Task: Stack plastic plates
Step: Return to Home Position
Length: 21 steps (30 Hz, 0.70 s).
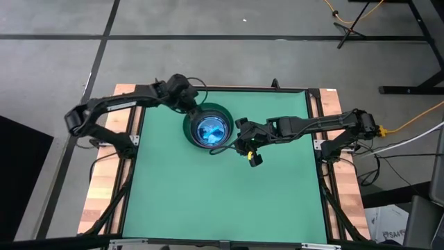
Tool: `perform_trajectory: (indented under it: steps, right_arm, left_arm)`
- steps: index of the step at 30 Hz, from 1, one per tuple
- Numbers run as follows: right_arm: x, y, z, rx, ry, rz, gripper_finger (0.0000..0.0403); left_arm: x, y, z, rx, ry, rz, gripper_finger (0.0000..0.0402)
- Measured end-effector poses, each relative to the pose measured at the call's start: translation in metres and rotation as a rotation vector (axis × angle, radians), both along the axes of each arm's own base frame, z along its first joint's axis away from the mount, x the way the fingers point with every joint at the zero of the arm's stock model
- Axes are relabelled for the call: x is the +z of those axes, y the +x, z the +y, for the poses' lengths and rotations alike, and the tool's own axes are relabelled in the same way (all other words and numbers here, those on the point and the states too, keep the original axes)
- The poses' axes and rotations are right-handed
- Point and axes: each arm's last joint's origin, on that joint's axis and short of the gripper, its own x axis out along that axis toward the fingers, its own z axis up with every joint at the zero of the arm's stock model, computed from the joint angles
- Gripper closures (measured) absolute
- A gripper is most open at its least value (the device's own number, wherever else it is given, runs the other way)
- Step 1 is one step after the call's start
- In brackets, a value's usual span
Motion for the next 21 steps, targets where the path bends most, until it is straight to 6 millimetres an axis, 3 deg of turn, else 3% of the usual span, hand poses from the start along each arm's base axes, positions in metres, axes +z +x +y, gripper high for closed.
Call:
perform_trajectory:
  steps: [11, 21]
  right_arm:
    - [0.000, 0.000, 0.000, 0.000, 0.000, -0.001, 0.0315]
    - [0.000, 0.000, 0.000, 0.000, 0.001, -0.004, 0.0315]
  left_arm:
    - [0.057, -0.019, -0.062, -0.184, 0.185, -0.186, 0.0371]
    - [0.077, -0.027, -0.119, -0.285, 0.246, -0.271, 0.0400]
